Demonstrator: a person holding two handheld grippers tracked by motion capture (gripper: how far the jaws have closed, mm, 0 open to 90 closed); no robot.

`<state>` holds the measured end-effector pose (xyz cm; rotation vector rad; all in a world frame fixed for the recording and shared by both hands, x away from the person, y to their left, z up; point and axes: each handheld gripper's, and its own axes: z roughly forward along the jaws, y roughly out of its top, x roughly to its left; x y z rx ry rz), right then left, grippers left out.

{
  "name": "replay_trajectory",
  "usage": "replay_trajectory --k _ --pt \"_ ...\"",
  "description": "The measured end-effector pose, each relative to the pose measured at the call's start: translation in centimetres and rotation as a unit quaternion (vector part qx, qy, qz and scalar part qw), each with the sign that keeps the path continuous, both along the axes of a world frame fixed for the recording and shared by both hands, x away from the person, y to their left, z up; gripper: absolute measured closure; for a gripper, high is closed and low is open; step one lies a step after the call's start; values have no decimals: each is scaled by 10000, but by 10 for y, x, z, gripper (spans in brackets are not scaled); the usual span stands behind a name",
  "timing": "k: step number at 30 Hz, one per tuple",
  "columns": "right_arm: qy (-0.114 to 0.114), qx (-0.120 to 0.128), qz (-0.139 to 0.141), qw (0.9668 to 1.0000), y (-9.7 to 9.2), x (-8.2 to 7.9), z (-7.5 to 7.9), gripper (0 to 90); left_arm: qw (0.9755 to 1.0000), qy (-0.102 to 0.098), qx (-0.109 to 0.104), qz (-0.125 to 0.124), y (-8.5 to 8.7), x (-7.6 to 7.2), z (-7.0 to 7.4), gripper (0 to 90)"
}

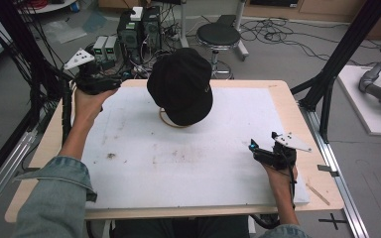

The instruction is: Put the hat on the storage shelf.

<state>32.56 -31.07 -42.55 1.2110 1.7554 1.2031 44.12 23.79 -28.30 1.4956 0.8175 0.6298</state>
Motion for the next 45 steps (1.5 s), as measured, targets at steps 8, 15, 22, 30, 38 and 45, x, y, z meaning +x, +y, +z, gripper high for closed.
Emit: replay_trajectory --k 8,15,22,30,38,45 --pt "-31 -16 12 10000 1 1 0 155 9996 -45 247 122 12 -22 -12 198" --pt "-57 -78 39 9999 2 1 0 155 9993 -27 251 260 22 -42 -26 189" --pt "-22 -52 32 10000 4 1 0 154 9984 -78 272 480 35 -64 -44 189" --pt "-43 -61 22 10000 4 1 0 155 9980 -49 225 581 44 -82 -64 189" --pt "-37 -83 21 10000 4 1 1 155 9981 -23 245 566 46 -96 -80 189" --pt "-37 -89 22 10000 4 1 1 155 9982 17 248 544 45 -105 -94 189"
